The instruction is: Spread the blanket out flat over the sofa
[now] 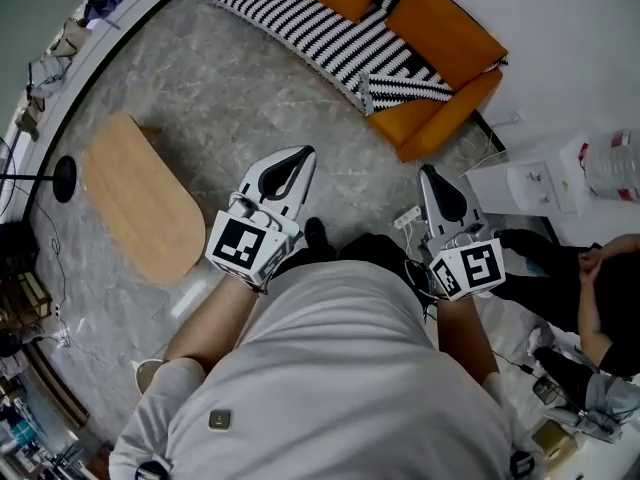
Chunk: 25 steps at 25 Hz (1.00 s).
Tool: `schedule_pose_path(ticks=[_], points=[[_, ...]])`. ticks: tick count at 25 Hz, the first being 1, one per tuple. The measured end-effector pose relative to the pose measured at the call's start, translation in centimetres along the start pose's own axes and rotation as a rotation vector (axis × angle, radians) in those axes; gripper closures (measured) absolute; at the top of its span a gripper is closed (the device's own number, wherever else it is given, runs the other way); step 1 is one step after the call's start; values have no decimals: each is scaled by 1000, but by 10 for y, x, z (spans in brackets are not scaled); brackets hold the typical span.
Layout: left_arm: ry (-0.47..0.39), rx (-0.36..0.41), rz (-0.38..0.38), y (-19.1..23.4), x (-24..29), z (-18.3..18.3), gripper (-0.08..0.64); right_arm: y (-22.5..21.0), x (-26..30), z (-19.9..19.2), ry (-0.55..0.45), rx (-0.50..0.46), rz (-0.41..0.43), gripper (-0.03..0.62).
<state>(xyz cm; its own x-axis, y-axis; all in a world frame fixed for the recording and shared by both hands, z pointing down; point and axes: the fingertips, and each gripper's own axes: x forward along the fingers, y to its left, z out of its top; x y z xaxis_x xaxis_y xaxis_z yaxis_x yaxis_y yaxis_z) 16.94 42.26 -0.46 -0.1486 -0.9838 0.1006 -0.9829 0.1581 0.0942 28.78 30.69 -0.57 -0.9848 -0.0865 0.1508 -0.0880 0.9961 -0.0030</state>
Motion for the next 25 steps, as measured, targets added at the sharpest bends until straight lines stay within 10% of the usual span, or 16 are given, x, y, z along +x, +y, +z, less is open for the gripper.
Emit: schedule_pose_path(ticks=[25], points=[[115,0,-37,46,249,-14,554,-229,124,-51,101,138,-4,565]])
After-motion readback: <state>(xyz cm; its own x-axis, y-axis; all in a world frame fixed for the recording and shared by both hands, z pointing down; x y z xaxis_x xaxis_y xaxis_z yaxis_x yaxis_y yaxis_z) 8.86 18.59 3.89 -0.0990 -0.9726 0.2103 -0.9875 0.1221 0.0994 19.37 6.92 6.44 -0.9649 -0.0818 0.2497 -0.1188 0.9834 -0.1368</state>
